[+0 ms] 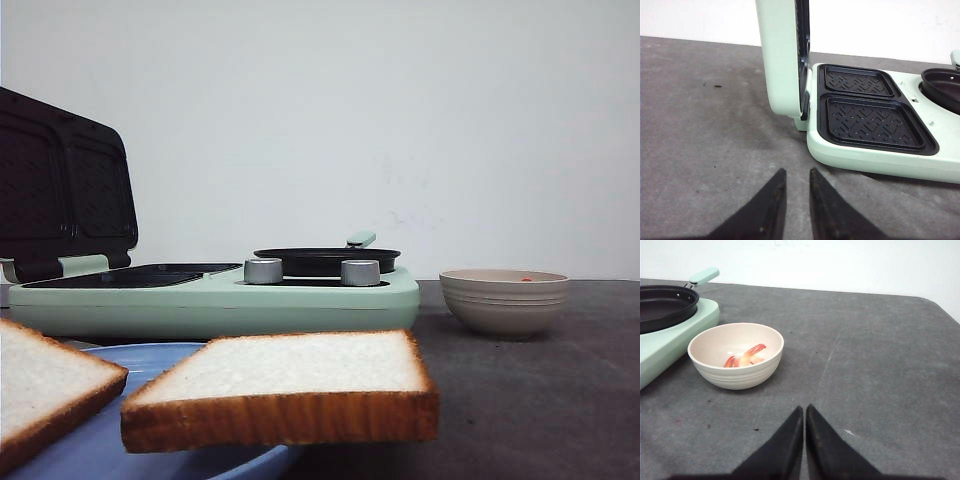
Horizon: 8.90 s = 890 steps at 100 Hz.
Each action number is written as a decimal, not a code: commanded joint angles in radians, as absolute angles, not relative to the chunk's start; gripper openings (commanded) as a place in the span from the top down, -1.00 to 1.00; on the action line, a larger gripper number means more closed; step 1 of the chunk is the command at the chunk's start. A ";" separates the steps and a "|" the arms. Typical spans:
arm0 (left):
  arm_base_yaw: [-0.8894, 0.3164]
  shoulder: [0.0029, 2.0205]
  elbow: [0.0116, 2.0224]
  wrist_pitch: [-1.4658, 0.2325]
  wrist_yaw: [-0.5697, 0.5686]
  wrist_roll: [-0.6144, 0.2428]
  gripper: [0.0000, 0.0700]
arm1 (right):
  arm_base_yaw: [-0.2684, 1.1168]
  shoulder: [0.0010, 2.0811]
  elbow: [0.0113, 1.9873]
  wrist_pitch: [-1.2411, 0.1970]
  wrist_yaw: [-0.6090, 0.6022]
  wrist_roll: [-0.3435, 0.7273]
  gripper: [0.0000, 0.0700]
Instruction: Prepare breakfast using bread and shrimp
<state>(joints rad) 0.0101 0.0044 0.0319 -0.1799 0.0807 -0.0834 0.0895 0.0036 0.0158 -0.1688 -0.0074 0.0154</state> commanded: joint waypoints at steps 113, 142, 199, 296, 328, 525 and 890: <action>0.011 0.003 0.015 -0.187 0.083 -0.068 1.00 | 0.089 0.004 0.012 -0.157 -0.007 0.026 1.00; 0.011 0.003 0.015 -0.187 0.083 -0.068 1.00 | 0.089 0.004 0.012 -0.157 -0.007 0.026 1.00; 0.011 0.003 0.015 -0.187 0.083 -0.068 1.00 | 0.089 0.004 0.012 -0.157 -0.007 0.026 1.00; 0.011 0.003 0.016 -0.186 0.081 -0.135 1.00 | 0.089 0.004 0.012 -0.158 -0.009 0.105 1.00; 0.011 0.010 0.090 -0.234 0.081 -0.418 0.99 | 0.089 0.008 0.101 -0.250 -0.008 0.336 1.00; -0.027 1.086 0.775 -1.152 0.488 -0.117 -0.36 | 0.102 0.697 0.765 -0.858 -0.414 0.228 -0.19; -0.308 1.495 1.234 -0.131 -0.122 0.412 0.99 | 0.102 0.698 0.765 -0.878 -0.421 0.227 -0.19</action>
<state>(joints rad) -0.3000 1.4429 1.1858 -0.1463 -0.1040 0.3321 0.0994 0.6941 0.7483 -0.8818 -0.4191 0.2382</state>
